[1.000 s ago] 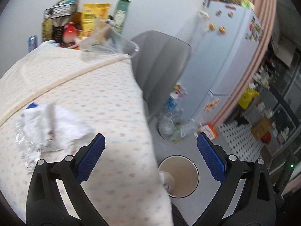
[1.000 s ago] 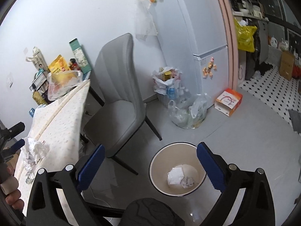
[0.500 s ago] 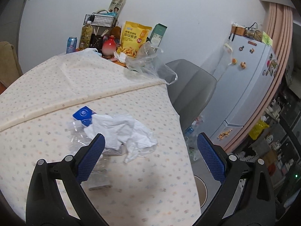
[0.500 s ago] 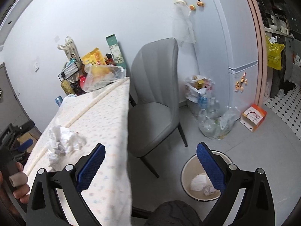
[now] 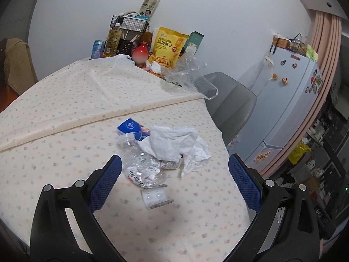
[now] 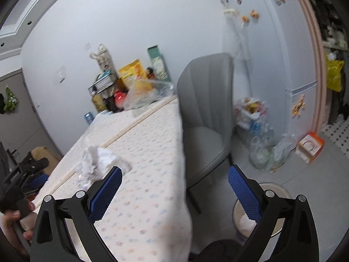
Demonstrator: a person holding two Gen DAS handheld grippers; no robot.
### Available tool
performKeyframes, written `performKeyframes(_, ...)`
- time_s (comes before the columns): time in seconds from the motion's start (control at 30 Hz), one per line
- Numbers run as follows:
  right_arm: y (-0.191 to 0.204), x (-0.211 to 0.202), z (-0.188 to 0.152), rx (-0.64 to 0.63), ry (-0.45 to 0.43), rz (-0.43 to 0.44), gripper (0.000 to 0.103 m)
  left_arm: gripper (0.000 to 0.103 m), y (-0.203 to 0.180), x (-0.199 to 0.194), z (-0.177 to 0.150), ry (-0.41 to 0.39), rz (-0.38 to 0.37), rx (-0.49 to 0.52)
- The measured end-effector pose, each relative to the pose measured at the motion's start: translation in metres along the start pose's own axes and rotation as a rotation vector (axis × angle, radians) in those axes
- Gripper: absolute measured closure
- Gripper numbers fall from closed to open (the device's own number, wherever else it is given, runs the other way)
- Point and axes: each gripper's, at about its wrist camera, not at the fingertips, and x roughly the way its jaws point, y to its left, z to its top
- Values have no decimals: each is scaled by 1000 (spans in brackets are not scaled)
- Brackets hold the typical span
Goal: Collect trash
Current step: 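Move both tools back toward the remaining trash on the table, then lower the left tool onto the crushed clear plastic water bottle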
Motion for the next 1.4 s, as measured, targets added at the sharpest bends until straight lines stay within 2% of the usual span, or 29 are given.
performKeyframes(0.17,15,10,-7,-59,91,28,8,6,13,-2,-8,22,-3,-8)
performKeyframes(0.33,24,14,-11,-103,122,13,8,6,23,4,-16,61,4,-21)
performKeyframes(0.77,16,24,-20,-109,168,17,8,6,29,28,-35,148,9,-14)
performKeyframes(1.1,2,26,-22,-98,174,21,8,11,22,62,-36,194,89,30)
performKeyframes(1.4,-7,31,-22,-79,196,4,8,12,32,84,-24,207,146,-11)
